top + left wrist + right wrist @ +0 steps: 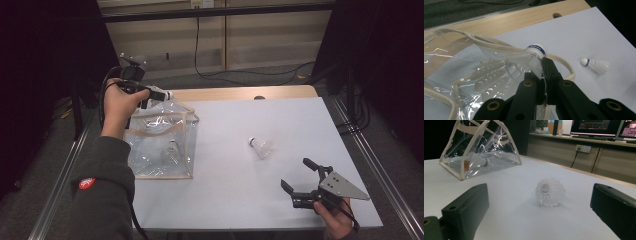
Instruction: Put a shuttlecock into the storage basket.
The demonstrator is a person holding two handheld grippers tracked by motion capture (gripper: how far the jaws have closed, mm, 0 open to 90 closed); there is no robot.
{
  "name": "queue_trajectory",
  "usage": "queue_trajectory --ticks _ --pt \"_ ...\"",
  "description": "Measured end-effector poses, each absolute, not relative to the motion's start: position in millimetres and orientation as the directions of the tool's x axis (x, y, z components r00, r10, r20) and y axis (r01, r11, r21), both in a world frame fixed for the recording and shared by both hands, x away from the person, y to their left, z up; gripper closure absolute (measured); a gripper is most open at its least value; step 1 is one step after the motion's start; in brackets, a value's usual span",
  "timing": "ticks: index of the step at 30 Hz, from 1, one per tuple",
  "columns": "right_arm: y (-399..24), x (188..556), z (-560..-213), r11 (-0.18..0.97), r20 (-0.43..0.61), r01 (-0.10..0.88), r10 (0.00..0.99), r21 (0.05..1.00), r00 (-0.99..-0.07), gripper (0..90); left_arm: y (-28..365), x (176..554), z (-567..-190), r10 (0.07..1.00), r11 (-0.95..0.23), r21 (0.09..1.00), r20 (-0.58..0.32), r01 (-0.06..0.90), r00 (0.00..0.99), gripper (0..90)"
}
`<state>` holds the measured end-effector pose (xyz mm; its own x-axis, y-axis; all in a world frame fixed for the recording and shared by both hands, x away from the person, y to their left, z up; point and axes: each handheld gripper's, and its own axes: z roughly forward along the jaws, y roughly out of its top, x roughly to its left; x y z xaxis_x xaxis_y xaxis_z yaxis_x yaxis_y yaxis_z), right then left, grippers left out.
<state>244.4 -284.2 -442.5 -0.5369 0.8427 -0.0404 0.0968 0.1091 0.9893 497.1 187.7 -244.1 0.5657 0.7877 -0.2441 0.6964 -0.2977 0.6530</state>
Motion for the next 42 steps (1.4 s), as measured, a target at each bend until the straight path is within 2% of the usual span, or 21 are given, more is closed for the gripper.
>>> queue_trajectory --ticks 42 --pt "-285 245 -443 0.107 -0.037 0.099 0.841 0.989 -0.539 1.7 215 510 -263 0.870 -0.228 0.645 -0.201 0.730 0.450 87.3"
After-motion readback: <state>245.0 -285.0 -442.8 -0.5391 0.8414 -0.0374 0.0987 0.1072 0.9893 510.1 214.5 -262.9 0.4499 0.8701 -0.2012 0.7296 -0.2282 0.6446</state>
